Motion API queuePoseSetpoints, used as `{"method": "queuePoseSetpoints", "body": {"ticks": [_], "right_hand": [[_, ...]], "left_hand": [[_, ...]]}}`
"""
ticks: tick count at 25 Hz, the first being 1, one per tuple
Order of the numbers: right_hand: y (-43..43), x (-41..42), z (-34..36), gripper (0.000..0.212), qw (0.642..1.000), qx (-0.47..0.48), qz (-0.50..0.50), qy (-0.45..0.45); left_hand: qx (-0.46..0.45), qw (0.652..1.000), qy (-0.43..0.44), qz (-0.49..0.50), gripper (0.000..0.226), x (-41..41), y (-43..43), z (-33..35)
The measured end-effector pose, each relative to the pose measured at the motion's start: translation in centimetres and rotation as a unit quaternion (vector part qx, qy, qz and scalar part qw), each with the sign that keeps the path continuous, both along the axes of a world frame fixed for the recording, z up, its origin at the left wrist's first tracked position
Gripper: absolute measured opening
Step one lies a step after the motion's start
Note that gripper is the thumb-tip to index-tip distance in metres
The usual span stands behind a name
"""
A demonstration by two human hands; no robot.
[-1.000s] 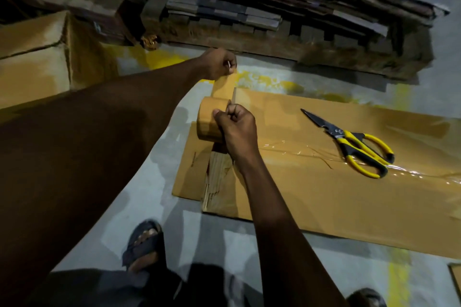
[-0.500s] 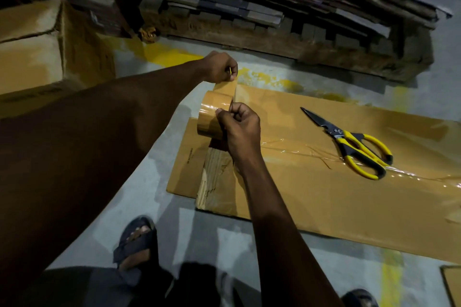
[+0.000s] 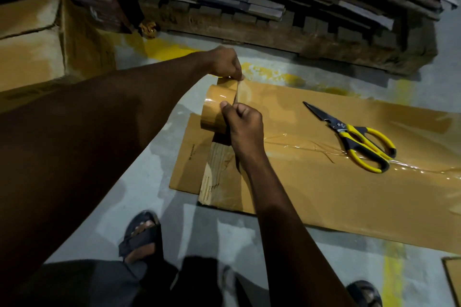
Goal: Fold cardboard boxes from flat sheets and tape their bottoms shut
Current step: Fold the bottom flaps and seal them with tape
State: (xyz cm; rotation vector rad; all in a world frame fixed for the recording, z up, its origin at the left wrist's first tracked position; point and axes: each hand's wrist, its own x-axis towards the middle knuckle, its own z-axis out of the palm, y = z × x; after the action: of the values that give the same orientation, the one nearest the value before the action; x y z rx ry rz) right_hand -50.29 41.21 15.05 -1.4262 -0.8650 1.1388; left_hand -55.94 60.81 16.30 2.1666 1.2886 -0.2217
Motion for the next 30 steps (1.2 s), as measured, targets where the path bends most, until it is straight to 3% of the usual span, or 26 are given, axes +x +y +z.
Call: {"method": "queuePoseSetpoints", "body": {"ticks": [3,5,6,8,9,10,13,16,17,18,20,22,24,28,30], "right_hand": [[-0.4,0.0,0.4,0.048,1.0,-0.016,0.006,-0.008],[-0.6,0.3,0.4,0.048,1.0,-0.02,0.013,-0.006],[-0.9,0.4,0.5,0.047,1.0,-0.018,0.011,-0.007],[-0.7,0.6,0.1,0.046,1.0,-0.01,0.002,-0.027],[-0.8,0.8,0.2,0.044,0.999,-0.009,-0.007,-0.045],[-0.9,1.0,0.4,0.04,0.998,-0.005,-0.013,-0.066],[-1.2,1.2,1.3,0.037,0.992,-0.007,0.004,-0.127],[-3.0,0.9,1.9,0.026,0.979,-0.02,0.073,-0.19],[-4.2,0.9,1.8,0.041,0.968,-0.017,0.11,-0.224],[-5.5,1.0,1.4,0.061,0.946,-0.005,0.159,-0.282],[-8.2,1.7,0.5,0.089,0.857,0.017,0.264,-0.442],[-9.9,2.9,0.0,0.101,0.755,-0.005,0.344,-0.558],[-10.7,3.6,-0.1,0.098,0.708,-0.024,0.367,-0.603],[-10.5,3.6,-0.4,0.095,0.716,-0.03,0.342,-0.608],[-10.5,3.6,-0.5,0.097,0.72,-0.033,0.335,-0.606]], "left_hand": [[-0.005,0.999,-0.011,0.05,0.036,-0.9,-0.8,-1.1],[0.024,0.985,-0.108,0.133,0.033,-2.0,-2.6,-1.2],[0.038,0.957,-0.19,0.216,0.028,-2.8,-4.2,-1.1],[0.043,0.86,-0.329,0.388,0.017,-4.5,-7.7,-1.2],[0.027,0.829,-0.36,0.427,0.019,-5.5,-10.1,-1.1],[0.004,0.822,-0.372,0.431,0.021,-6.4,-12.7,-1.0],[-0.038,0.873,-0.358,0.33,0.019,-7.7,-18.2,-0.3],[0.025,0.931,-0.287,0.223,0.029,-8.5,-19.3,-0.2],[0.041,0.936,-0.278,0.211,0.03,-8.5,-19.3,-0.1],[0.047,0.937,-0.275,0.209,0.029,-8.6,-19.3,0.1],[0.047,0.94,-0.26,0.214,0.029,-8.9,-19.5,0.2],[0.042,0.945,-0.243,0.214,0.032,-8.9,-19.7,0.6],[0.046,0.947,-0.241,0.209,0.032,-8.9,-20.1,1.4],[0.023,0.938,-0.258,0.231,0.031,-9.5,-21.5,2.6],[0.023,0.93,-0.26,0.26,0.049,-10.6,-23.0,2.4]]}}
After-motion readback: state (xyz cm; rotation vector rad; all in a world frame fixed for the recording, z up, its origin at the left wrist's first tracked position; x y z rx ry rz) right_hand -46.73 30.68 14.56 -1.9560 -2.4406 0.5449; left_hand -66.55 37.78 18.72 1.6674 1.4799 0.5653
